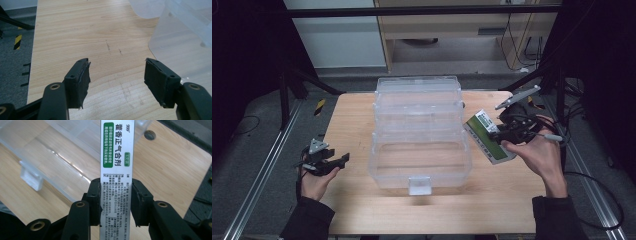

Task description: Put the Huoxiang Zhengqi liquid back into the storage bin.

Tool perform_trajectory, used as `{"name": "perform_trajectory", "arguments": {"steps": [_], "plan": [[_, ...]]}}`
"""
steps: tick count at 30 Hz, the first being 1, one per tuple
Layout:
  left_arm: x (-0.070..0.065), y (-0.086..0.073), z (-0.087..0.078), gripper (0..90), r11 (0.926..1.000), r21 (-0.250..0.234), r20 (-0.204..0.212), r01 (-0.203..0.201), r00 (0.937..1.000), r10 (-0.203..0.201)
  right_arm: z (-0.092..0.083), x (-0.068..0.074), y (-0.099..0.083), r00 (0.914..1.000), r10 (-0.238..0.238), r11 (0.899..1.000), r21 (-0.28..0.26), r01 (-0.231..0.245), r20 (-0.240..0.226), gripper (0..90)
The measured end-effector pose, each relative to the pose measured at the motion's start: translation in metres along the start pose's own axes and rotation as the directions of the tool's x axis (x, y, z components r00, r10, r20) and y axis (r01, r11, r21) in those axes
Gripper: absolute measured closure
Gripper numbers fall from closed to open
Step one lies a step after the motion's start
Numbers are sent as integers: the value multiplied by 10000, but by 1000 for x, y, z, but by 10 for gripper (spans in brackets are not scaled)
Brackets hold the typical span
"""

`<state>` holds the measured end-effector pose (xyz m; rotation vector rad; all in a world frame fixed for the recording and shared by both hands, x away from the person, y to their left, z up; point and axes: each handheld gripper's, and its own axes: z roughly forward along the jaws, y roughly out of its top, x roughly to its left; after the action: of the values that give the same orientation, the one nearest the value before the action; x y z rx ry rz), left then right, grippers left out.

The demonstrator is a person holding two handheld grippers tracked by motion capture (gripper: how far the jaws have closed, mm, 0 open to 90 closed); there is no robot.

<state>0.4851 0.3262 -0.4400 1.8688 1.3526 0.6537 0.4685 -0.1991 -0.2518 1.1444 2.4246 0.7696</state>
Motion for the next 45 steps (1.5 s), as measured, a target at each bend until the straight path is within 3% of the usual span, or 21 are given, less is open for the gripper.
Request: {"name": "perform_trajectory", "arguments": {"steps": [7, 13, 18, 28, 33, 38, 43, 44, 45], "plan": [[1, 0, 0, 364, 10000, 24, -30, -6, 10000, 6, 3, 10, 13, 9947, -899, 9959, -89, 896, -492, 648], [1, 0, 0, 364, 10000, 18, -53, 1, 10000, -1, 12, 20, 25, 9819, -1651, 9863, -204, 1639, -931, 648], [2, -1, 0, 364, 10000, 65, -51, -5, 10000, 5, 22, 26, 34, 9653, -2291, 9732, -111, 2296, -1255, 648], [2, -2, 2, 364, 9999, 131, -71, -34, 10000, 35, 42, 35, 45, 9114, -3433, 9373, -210, 3478, -2267, 647], [2, -3, 3, 364, 9999, 162, -86, -16, 10000, 18, 56, 41, 47, 8729, -4055, 9073, -32, 4205, -2712, 647], [3, -4, 4, 364, 9998, 200, -123, 2, 9999, 0, 69, 42, 50, 8503, -4326, 8896, 114, 4566, -2998, 646], [3, -4, 5, 364, 9996, 289, -125, -69, 9999, 73, 78, 46, 50, 8146, -4733, 8616, 164, 5074, -3353, 646], [3, -4, 5, 364, 9995, 292, -126, -73, 9999, 77, 80, 46, 51, 8020, -4873, 8513, 166, 5244, -3453, 646], [3, -4, 5, 364, 9995, 292, -131, -69, 9999, 73, 82, 47, 51, 7967, -4924, 8460, 223, 5327, -3505, 646]]}}
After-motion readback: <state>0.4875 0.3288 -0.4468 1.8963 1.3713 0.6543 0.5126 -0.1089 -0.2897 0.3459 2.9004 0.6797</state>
